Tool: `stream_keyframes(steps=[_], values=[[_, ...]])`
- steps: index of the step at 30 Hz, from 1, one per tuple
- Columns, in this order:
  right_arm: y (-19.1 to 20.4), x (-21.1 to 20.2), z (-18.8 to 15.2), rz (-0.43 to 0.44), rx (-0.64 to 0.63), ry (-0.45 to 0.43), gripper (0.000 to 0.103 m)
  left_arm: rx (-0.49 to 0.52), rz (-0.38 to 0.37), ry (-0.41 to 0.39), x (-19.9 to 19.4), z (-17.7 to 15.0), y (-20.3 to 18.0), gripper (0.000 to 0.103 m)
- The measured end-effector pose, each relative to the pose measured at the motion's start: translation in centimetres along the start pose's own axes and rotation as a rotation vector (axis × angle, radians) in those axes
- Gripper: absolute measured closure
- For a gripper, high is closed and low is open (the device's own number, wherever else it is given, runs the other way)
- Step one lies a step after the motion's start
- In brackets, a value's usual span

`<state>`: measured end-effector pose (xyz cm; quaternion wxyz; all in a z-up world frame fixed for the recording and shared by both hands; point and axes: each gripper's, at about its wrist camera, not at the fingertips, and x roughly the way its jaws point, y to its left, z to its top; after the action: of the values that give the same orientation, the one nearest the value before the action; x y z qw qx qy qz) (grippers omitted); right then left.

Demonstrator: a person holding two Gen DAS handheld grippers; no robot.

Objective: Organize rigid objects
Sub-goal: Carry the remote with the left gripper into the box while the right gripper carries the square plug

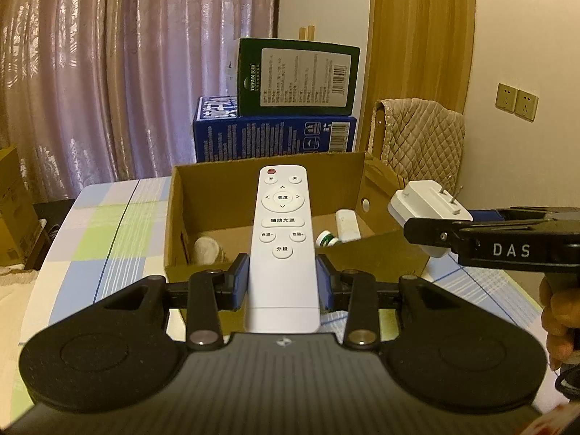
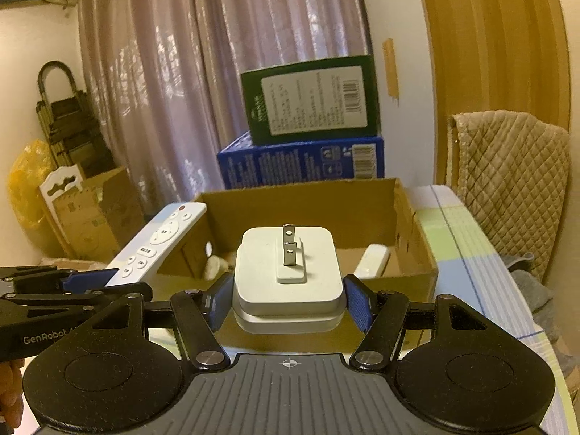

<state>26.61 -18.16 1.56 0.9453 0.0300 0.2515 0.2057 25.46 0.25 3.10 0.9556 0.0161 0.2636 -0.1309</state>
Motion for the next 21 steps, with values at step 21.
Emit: stream_keyframes(steps=[21], values=[[-3.9, 6.9, 3.9, -0.115, 0.097, -0.045, 0.042, -0.001, 0.005, 0.026, 10.2, 5.0, 3.3, 0.070]])
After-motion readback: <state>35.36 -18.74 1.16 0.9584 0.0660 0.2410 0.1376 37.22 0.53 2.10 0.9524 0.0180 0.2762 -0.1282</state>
